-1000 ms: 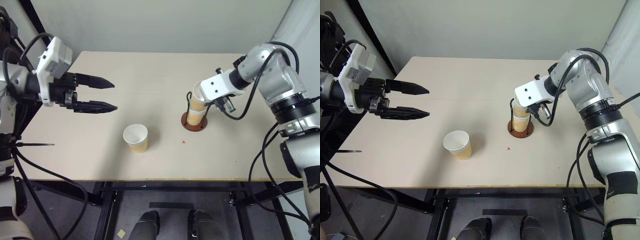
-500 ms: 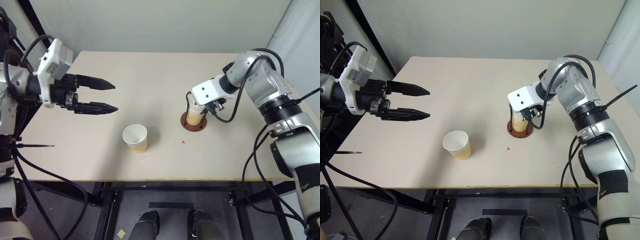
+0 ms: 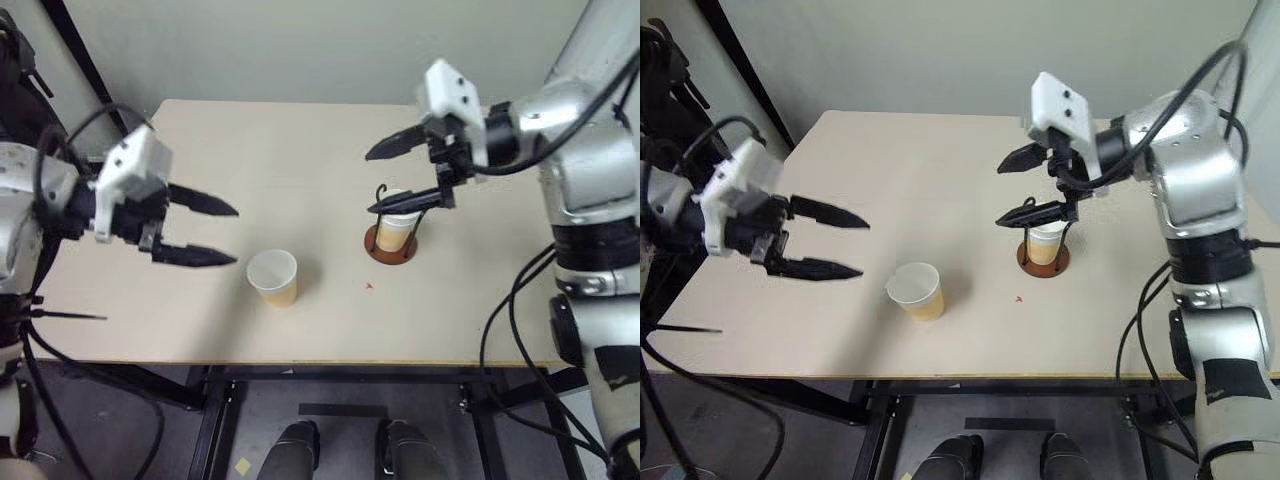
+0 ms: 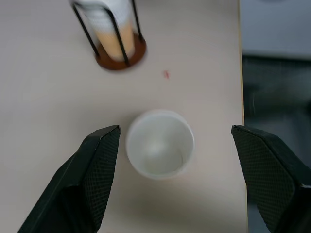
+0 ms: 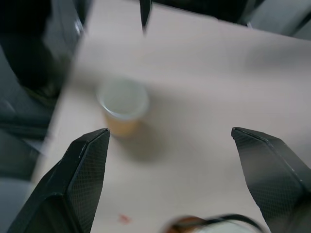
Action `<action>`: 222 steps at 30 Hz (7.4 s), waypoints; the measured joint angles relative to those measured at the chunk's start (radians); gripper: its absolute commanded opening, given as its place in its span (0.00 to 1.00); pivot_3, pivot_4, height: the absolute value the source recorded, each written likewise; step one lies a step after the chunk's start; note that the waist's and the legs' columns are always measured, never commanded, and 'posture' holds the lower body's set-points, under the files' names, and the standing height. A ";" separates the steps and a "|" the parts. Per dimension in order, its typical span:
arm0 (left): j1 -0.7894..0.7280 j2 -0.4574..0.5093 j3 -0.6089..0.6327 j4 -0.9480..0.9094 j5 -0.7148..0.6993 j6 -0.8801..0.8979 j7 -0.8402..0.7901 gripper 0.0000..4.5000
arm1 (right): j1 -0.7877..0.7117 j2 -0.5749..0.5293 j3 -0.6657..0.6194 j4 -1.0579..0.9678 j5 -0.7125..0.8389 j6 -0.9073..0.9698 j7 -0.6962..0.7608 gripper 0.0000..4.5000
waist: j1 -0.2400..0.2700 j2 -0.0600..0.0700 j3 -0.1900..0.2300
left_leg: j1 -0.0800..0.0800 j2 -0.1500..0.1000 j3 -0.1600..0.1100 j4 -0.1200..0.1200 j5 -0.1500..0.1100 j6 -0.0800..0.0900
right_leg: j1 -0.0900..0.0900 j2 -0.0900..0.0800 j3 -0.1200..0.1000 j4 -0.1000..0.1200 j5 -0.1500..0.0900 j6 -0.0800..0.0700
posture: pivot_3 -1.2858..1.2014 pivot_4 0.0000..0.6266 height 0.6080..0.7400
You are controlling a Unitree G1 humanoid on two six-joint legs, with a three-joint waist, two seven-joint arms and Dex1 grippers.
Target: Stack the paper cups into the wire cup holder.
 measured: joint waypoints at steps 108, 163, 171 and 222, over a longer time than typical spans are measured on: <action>-0.928 -0.434 -0.607 0.885 0.098 -0.409 -0.013 0.01 | 0.110 -0.277 0.140 0.075 0.192 -0.018 -0.043 0.93 | 0.013 0.000 0.001 | -0.018 -0.006 0.001 0.019 -0.005 0.015 | -0.002 -0.004 0.001 -0.003 0.001 0.025 | 0.52 0.24 1.00; -0.976 -0.974 -0.286 1.346 0.661 -0.800 0.241 0.01 | 0.380 -0.534 -0.247 -0.309 0.395 0.287 -0.422 0.93 | 0.029 -0.001 0.002 | -0.033 -0.011 0.047 0.069 -0.028 0.054 | -0.004 -0.007 0.035 -0.017 0.022 0.071 | 0.52 0.24 1.00; -0.964 -0.997 -0.286 1.353 0.699 -0.802 0.335 0.01 | 0.400 -0.560 -0.264 -0.331 0.436 0.303 -0.444 0.93 | 0.030 -0.001 0.002 | -0.032 -0.011 0.050 0.070 -0.028 0.055 | -0.004 -0.007 0.037 -0.017 0.024 0.073 | 0.52 0.24 1.00; -0.939 -0.856 0.063 1.323 0.485 -0.539 0.277 0.94 | 0.324 -0.558 -0.115 -0.166 0.401 0.114 -0.406 0.93 | 0.019 0.000 0.002 | -0.031 -0.011 0.054 0.070 -0.027 0.057 | -0.005 -0.005 0.040 -0.017 0.027 0.076 | 0.52 0.24 1.00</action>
